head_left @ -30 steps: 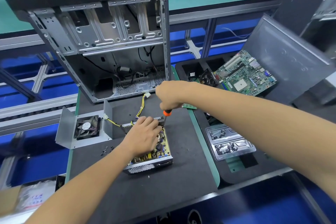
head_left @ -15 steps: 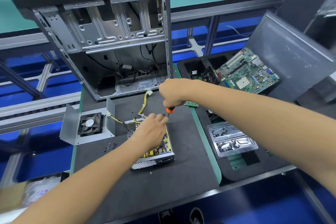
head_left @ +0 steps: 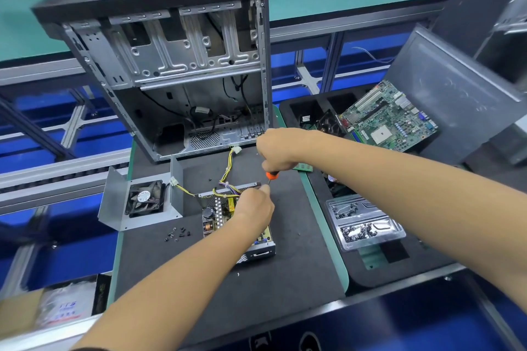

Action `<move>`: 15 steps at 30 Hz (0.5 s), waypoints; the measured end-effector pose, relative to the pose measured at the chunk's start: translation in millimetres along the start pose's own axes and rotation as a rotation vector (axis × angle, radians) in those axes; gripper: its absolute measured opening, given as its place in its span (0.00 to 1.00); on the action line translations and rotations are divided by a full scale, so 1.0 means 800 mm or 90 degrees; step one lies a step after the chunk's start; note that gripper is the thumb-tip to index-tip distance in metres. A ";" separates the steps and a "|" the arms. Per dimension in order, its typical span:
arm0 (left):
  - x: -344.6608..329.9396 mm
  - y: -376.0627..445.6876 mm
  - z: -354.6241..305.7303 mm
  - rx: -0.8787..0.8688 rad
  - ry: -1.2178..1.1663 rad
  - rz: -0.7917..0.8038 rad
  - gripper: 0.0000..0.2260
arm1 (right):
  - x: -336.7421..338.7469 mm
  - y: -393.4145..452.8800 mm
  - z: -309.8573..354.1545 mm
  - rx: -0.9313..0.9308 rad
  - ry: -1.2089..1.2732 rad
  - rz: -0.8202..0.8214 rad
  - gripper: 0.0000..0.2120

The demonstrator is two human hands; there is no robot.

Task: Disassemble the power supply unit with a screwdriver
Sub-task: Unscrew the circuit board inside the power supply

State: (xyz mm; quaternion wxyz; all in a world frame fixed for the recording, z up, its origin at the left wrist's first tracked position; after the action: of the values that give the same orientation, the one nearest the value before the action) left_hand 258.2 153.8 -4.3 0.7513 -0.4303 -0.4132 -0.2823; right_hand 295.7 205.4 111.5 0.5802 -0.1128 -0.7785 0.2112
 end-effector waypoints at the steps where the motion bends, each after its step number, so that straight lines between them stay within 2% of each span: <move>1: -0.001 0.001 0.000 0.007 -0.008 -0.003 0.11 | -0.002 0.000 -0.001 0.001 0.004 0.005 0.13; 7: -0.002 0.005 -0.013 -0.031 0.021 -0.014 0.12 | -0.010 -0.003 -0.003 -0.008 -0.007 0.016 0.09; 11: 0.001 0.002 -0.007 -0.014 -0.044 -0.041 0.12 | -0.015 -0.002 -0.003 -0.015 -0.017 0.028 0.09; 15: 0.002 0.003 -0.002 0.019 -0.092 -0.072 0.12 | -0.014 -0.001 -0.004 -0.028 -0.008 0.043 0.13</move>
State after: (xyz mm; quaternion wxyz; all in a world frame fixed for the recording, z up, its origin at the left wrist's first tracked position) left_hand 261.9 153.6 -4.2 0.7090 -0.4142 -0.4939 -0.2860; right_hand 302.1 200.3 102.9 0.5651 -0.1503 -0.7824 0.2144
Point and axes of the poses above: each hand's wrist, its own y-axis towards the middle knuckle, its own x-axis out of the back of the hand, z = x × y, the point moved 9 cm from there along y, towards the middle knuckle, and after that the axes turned 10 degrees about -y, right-handed, at the moved point
